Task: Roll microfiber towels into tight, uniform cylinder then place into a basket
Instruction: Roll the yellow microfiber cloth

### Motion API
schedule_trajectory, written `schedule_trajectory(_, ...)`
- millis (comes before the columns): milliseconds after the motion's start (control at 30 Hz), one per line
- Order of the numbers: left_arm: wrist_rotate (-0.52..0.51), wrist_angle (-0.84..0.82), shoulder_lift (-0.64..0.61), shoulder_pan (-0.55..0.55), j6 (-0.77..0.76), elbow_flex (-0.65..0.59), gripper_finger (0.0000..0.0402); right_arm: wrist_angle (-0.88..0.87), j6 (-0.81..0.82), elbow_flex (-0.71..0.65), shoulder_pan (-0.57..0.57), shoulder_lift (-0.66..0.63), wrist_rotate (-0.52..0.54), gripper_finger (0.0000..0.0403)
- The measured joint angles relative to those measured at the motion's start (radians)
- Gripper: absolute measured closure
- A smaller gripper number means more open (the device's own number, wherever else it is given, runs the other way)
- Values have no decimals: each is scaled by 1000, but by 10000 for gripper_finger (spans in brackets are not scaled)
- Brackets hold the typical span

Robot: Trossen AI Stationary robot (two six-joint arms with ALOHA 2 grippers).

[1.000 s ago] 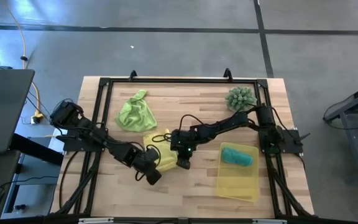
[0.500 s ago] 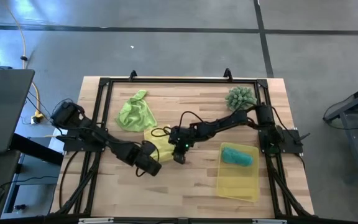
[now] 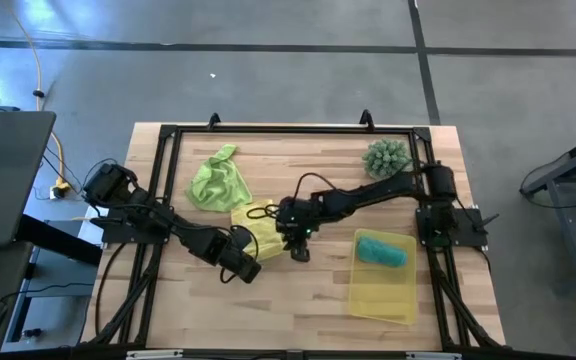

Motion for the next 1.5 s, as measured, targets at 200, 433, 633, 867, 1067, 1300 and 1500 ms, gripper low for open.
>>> schedule_trajectory(200,0,2,-2,0,1,-2,394,50,-354,0,104,-30,70,265)
schedule_trajectory(433,6,3,-2,0,8,-2,394,221,-521,0,188,57,377,265)
schedule_trajectory(633,8,3,-2,0,8,-2,394,211,-476,0,178,85,383,244)
schedule_trajectory(867,9,4,-2,0,8,-3,394,190,-476,0,157,110,375,211)
schedule_trajectory(1067,14,12,-11,0,28,-5,382,126,-466,0,123,112,375,210)
schedule_trajectory(1300,17,47,-29,0,85,-8,374,129,-420,5,105,152,327,210)
schedule_trajectory(1500,18,49,-30,0,139,-7,369,95,-354,7,105,167,329,220)
